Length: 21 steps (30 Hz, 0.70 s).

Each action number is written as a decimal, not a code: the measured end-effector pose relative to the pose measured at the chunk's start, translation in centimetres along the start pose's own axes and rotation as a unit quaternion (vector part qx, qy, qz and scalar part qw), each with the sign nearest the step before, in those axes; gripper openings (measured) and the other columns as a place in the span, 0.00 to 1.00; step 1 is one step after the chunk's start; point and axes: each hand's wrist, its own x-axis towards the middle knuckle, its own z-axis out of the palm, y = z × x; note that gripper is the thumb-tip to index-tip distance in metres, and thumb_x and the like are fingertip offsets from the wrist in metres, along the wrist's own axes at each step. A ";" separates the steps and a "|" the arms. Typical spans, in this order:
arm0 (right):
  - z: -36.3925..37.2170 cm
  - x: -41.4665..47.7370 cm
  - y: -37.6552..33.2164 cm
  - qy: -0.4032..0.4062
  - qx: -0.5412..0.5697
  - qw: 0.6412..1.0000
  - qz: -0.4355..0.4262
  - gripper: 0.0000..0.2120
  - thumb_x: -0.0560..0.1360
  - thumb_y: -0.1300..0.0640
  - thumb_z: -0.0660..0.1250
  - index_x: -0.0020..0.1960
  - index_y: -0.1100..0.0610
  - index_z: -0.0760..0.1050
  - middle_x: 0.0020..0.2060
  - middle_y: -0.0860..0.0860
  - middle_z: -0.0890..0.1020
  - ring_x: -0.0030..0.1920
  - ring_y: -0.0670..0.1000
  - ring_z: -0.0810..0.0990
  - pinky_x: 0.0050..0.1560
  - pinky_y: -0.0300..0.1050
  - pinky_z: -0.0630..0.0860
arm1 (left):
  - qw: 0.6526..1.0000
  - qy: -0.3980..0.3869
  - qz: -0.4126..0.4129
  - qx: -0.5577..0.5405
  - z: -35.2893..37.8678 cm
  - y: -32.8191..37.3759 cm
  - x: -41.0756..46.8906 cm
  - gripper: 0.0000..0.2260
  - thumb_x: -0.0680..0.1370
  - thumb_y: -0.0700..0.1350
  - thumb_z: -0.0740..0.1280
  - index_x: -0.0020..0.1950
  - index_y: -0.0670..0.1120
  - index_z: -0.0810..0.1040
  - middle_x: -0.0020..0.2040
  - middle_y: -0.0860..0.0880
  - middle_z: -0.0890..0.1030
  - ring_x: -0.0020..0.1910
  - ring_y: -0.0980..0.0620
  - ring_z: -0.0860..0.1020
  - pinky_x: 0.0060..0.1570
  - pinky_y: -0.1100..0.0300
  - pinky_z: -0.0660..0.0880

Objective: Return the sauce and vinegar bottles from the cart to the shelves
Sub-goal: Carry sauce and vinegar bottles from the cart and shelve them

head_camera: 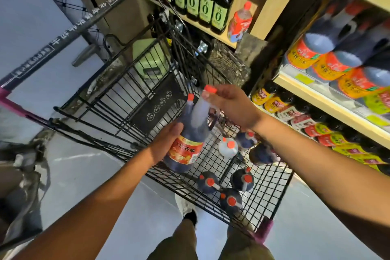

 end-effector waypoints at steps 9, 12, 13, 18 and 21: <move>2.8 -2.4 5.3 0.076 0.103 0.982 0.140 0.21 0.82 0.44 0.63 0.63 0.61 0.78 0.49 0.50 0.85 0.40 0.39 0.81 0.43 0.39 0.77 | 0.997 0.043 -0.059 -0.023 0.1 -2.7 0.5 0.48 0.50 0.68 0.81 0.65 0.51 0.74 0.55 0.45 0.86 0.54 0.46 0.85 0.52 0.51 0.81; 4.8 -6.0 11.9 0.027 0.004 0.968 0.249 0.34 0.72 0.35 0.60 0.68 0.58 0.74 0.61 0.52 0.81 0.53 0.50 0.83 0.51 0.50 0.78 | 0.993 0.096 -0.059 -0.033 0.1 -3.6 0.6 0.49 0.44 0.74 0.78 0.62 0.57 0.75 0.54 0.49 0.86 0.53 0.49 0.85 0.52 0.50 0.81; 5.4 -7.5 14.3 -0.024 -0.066 0.958 0.279 0.29 0.74 0.39 0.62 0.67 0.58 0.74 0.62 0.53 0.80 0.56 0.53 0.82 0.55 0.50 0.78 | 0.992 0.108 -0.052 -0.047 0.1 -3.7 0.6 0.49 0.43 0.74 0.79 0.61 0.58 0.75 0.52 0.51 0.86 0.52 0.50 0.85 0.49 0.53 0.82; 8.5 -12.0 22.1 -0.154 -0.328 0.887 0.287 0.23 0.75 0.45 0.68 0.67 0.50 0.72 0.58 0.53 0.81 0.56 0.56 0.81 0.53 0.49 0.79 | 0.986 0.120 -0.069 -0.090 -0.1 -3.7 0.2 0.49 0.48 0.71 0.80 0.65 0.55 0.73 0.57 0.49 0.85 0.55 0.48 0.85 0.52 0.50 0.82; 10.2 -12.2 23.3 -0.112 -0.348 0.889 0.277 0.17 0.78 0.37 0.61 0.63 0.42 0.73 0.53 0.48 0.81 0.46 0.49 0.80 0.40 0.43 0.78 | 0.983 0.135 -0.082 -0.094 -0.1 -3.6 -0.2 0.34 0.63 0.65 0.75 0.66 0.56 0.72 0.58 0.51 0.84 0.56 0.49 0.84 0.57 0.48 0.80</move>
